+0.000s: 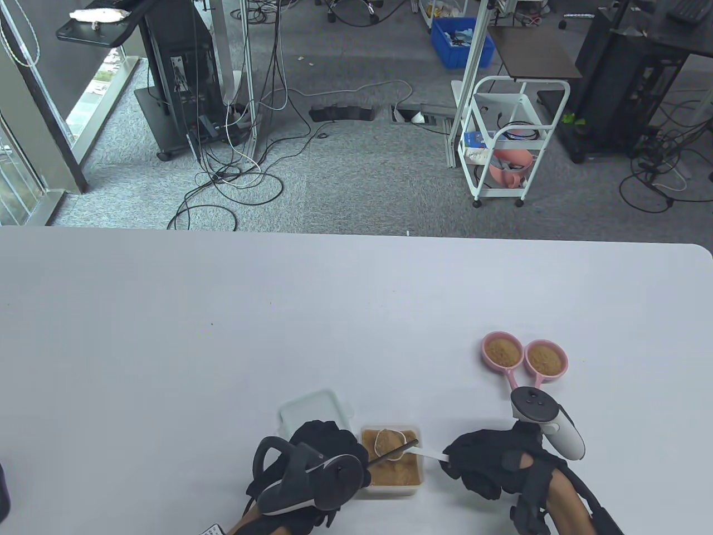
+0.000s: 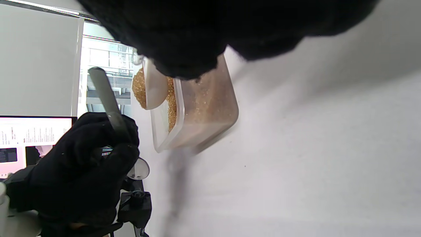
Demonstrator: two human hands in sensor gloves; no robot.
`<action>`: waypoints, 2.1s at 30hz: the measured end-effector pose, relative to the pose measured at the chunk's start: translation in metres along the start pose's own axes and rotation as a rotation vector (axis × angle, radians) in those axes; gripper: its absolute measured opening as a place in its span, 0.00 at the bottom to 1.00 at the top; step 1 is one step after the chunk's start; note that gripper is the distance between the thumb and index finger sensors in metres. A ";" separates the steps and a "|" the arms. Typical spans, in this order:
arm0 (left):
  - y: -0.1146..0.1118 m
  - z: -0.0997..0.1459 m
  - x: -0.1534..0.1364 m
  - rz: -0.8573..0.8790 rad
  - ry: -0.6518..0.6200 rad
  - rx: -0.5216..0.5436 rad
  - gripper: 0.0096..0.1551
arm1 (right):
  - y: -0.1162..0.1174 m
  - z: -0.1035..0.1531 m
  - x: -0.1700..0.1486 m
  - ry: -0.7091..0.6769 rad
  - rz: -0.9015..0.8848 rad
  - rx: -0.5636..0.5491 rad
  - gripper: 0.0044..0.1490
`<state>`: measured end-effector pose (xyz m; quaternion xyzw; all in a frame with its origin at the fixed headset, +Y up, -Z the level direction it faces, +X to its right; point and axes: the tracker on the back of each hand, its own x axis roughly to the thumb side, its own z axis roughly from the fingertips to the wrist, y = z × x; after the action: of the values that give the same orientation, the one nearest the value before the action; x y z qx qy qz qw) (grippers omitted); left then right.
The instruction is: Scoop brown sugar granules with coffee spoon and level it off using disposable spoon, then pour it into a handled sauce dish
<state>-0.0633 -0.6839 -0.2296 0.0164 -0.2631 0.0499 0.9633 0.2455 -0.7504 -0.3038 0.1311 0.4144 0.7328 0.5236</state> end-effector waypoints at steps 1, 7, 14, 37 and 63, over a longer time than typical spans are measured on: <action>-0.002 -0.001 0.000 -0.006 -0.003 -0.013 0.21 | 0.000 0.000 0.000 0.000 -0.001 0.000 0.27; -0.007 -0.002 0.003 -0.022 -0.013 -0.042 0.21 | 0.000 0.000 0.000 -0.002 -0.002 0.006 0.27; -0.010 -0.003 0.003 -0.032 -0.007 -0.053 0.21 | 0.001 -0.001 0.000 -0.005 -0.004 0.013 0.27; -0.006 -0.004 -0.004 -0.035 0.026 -0.063 0.20 | 0.001 -0.001 0.000 -0.010 -0.003 0.038 0.27; -0.005 -0.007 -0.019 -0.047 0.082 -0.063 0.20 | 0.001 0.000 0.000 -0.015 -0.008 0.056 0.27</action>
<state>-0.0756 -0.6903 -0.2449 -0.0099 -0.2243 0.0196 0.9743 0.2448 -0.7506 -0.3032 0.1497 0.4310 0.7180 0.5257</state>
